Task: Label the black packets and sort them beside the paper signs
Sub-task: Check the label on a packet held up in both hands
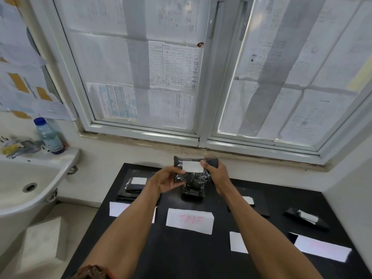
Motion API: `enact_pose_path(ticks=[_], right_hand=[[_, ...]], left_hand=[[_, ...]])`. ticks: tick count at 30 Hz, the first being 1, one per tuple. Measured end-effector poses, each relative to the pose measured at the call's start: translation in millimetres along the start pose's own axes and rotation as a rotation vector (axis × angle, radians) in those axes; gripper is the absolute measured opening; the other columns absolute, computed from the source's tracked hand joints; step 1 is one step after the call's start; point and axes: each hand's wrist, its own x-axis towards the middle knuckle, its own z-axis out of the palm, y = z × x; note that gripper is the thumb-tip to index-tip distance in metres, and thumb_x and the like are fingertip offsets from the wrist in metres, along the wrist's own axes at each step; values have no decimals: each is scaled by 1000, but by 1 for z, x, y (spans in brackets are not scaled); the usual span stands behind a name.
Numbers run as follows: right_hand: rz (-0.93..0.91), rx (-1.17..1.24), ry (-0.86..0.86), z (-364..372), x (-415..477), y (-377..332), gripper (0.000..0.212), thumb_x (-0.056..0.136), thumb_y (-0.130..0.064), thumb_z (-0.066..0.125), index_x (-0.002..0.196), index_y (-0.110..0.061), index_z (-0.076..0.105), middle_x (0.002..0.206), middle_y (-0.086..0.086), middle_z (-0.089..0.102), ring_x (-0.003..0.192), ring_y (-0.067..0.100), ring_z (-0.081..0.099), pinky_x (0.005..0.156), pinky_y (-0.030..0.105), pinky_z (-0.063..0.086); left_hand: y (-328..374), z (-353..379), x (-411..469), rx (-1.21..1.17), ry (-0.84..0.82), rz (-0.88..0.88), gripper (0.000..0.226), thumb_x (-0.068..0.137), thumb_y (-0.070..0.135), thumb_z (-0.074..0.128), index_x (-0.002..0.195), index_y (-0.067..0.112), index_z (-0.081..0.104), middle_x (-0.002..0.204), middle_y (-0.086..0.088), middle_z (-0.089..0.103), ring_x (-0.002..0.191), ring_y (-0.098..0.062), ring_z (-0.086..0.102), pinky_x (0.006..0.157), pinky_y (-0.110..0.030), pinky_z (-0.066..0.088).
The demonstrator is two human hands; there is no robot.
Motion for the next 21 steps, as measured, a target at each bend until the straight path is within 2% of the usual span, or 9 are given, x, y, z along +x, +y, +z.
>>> enact_pose_path(ticks=[3,6,8,12,16,18,21], right_hand=[[-29,-4,-22,7,3,-9,34,83,-26,74,111,-9,63,100,15,63,90,27,62,81,40,54],[-60,-21,-50,12,5,-17,34,82,-27,75,109,-9,63,100,21,64,95,38,64,88,53,54],[-65,-29,-67,13,5,-20,31,82,-24,75,109,-12,64,106,25,65,100,43,63,90,56,53],[-53,-18,-113,17,5,-21,26,83,-17,73,108,-19,65,107,21,67,95,37,67,85,49,56],[-46,-17,-123,17,8,-22,32,84,-17,71,114,-13,61,109,23,64,93,34,67,84,46,57],[-40,-24,-128,18,9,-23,32,85,-18,71,114,-10,60,109,26,63,94,38,66,85,49,56],[-51,-39,-100,18,10,-28,32,84,-20,72,112,-10,62,108,27,63,100,45,63,89,56,53]], left_hand=[[11,3,-1,-20,-9,20,40,75,1,73,112,0,60,97,-15,74,85,-26,74,65,-31,60],[18,0,0,-25,-18,41,58,72,2,76,125,-3,54,106,-19,72,91,-29,72,69,-31,60],[20,-7,0,-17,-27,46,67,68,0,79,129,-4,51,112,-22,69,95,-31,71,72,-31,59],[19,-20,4,-22,-27,39,69,70,-1,80,132,-5,50,122,-26,63,102,-34,68,76,-33,58],[22,-20,4,-21,-4,48,70,70,0,81,131,-5,49,124,-27,62,107,-37,66,77,-35,58],[25,-16,1,-15,6,54,71,68,1,82,130,-3,50,123,-26,63,107,-37,66,77,-35,59],[29,-7,0,-2,31,72,75,59,3,88,125,-3,53,114,-23,68,98,-33,70,72,-32,59]])
